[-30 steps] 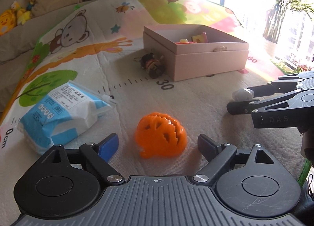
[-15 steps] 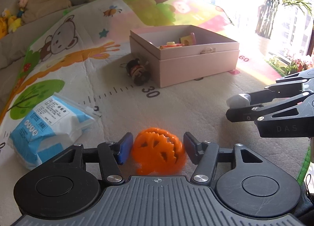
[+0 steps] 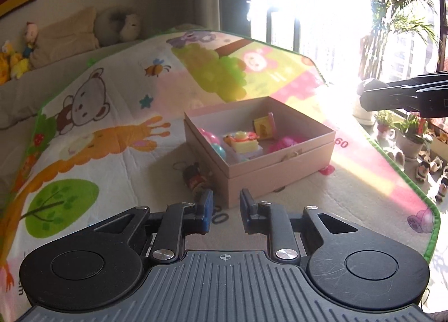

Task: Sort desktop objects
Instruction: 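Carry the white star toy into the pink box and open the right tool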

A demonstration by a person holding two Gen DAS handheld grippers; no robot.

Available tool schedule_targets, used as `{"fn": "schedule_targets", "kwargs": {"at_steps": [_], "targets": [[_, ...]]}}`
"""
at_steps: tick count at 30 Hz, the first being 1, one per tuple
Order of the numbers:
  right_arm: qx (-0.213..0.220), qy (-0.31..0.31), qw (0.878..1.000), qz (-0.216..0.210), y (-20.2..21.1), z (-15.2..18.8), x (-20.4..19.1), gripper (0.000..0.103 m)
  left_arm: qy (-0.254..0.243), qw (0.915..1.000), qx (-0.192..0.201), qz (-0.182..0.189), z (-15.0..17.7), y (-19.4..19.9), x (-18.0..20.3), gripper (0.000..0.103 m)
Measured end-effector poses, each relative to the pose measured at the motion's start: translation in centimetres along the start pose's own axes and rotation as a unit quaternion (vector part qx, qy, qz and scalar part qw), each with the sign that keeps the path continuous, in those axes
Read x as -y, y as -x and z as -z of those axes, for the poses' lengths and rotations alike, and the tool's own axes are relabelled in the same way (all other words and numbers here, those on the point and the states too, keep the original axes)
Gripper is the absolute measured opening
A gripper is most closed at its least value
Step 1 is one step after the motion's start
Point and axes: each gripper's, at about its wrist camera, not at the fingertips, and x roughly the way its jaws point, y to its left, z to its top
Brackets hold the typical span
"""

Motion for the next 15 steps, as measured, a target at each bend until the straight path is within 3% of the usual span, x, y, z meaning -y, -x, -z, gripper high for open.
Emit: {"fn": "schedule_targets", "kwargs": {"at_steps": [4, 7, 9, 11, 12, 13, 15], "targets": [[0.016, 0.015, 1.000, 0.011, -1.5, -1.9, 0.9, 0.038, 0.018, 0.9998, -0.003, -0.005, 0.4, 0.1, -1.2, 0.033], [0.002, -0.003, 1.000, 0.005, -3.7, -2.6, 1.8, 0.038, 0.021, 0.9994, -0.027, 0.010, 1.9, 0.4, -1.6, 0.047], [-0.010, -0.013, 1.000, 0.002, -5.8, -2.8, 2.2, 0.038, 0.009, 0.9992, -0.035, 0.019, 3.0, 1.0, -1.5, 0.062], [-0.013, -0.016, 1.000, 0.014, -8.0, -3.0, 2.4, 0.038, 0.001, 0.9991, -0.040, 0.012, 4.0, 1.6, -1.5, 0.071], [-0.012, -0.016, 1.000, 0.022, -8.9, -3.1, 2.5, 0.039, 0.003, 0.9991, -0.043, 0.007, 4.2, 1.7, -1.6, 0.076], [-0.018, -0.012, 0.999, 0.033, -9.8, -3.0, 2.5, 0.049, 0.011, 0.9987, -0.050, 0.000, 4.5, 1.9, -2.0, 0.079], [-0.024, -0.010, 0.999, 0.041, -10.5, -2.7, 1.9, 0.051, 0.029, 0.9974, -0.065, -0.010, 5.0, 2.2, -2.8, 0.090]]}}
